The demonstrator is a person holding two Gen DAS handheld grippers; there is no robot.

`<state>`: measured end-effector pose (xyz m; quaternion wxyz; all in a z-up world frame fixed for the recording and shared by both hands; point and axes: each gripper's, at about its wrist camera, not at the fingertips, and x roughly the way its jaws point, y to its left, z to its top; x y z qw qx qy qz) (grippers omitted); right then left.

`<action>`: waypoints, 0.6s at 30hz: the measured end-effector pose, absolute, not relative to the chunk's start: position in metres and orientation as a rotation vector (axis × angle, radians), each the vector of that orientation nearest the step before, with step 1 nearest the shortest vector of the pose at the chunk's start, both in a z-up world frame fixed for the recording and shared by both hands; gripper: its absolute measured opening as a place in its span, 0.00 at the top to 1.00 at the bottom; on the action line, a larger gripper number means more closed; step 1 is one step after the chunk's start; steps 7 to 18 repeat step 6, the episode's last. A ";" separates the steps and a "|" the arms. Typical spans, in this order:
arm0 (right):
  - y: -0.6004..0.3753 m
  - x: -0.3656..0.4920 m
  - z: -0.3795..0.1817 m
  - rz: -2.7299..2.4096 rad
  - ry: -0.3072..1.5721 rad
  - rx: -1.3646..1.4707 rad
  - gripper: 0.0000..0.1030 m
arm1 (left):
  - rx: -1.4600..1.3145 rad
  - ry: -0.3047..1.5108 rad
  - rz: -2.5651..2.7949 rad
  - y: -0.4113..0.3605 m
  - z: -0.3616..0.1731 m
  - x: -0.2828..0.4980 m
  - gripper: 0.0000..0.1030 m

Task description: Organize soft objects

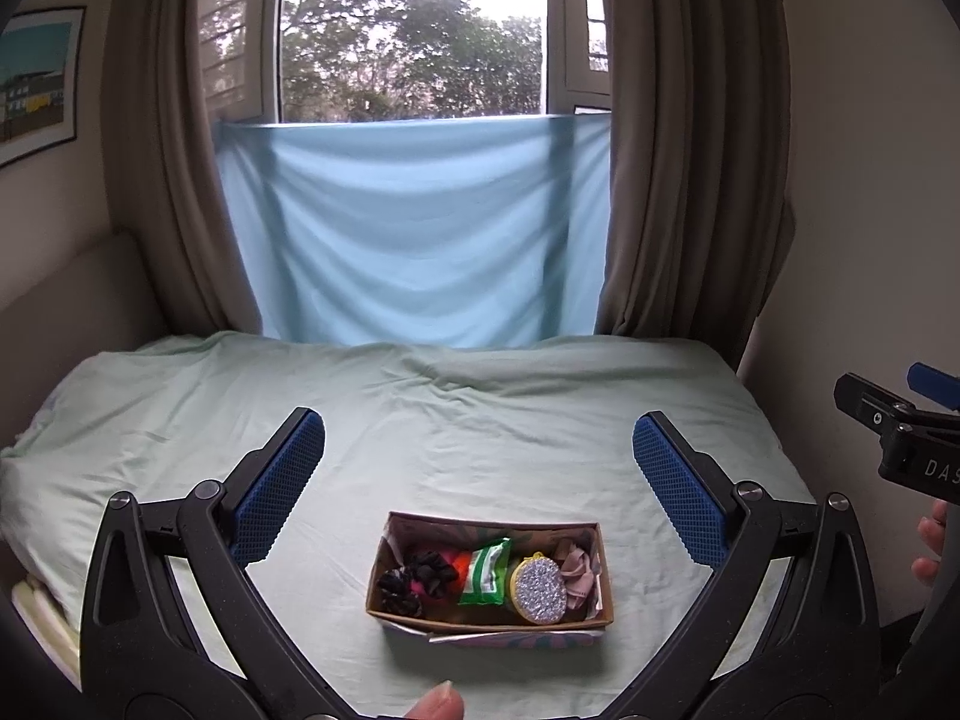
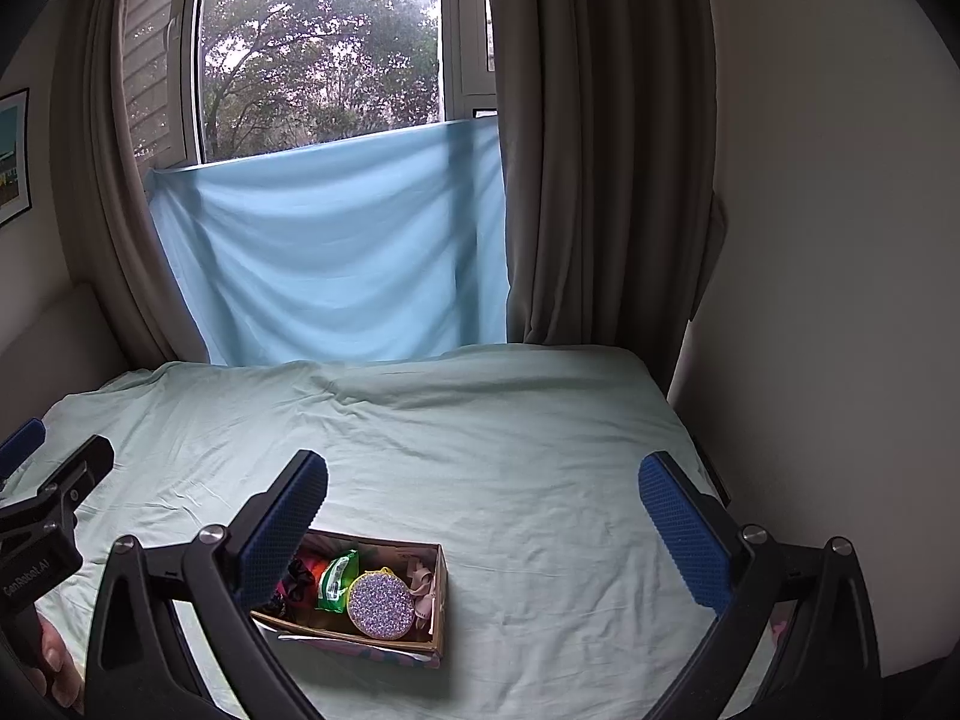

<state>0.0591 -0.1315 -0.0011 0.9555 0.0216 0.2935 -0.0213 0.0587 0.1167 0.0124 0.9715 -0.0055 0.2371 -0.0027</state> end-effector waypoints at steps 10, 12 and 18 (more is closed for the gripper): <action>-0.135 0.065 -0.004 -0.043 0.610 0.042 0.00 | -0.025 0.489 -0.014 0.119 0.009 0.063 0.00; -0.135 0.065 -0.004 -0.043 0.610 0.042 0.00 | -0.025 0.489 -0.014 0.119 0.009 0.063 0.00; -0.135 0.065 -0.004 -0.043 0.610 0.042 0.00 | -0.025 0.489 -0.014 0.119 0.009 0.063 0.00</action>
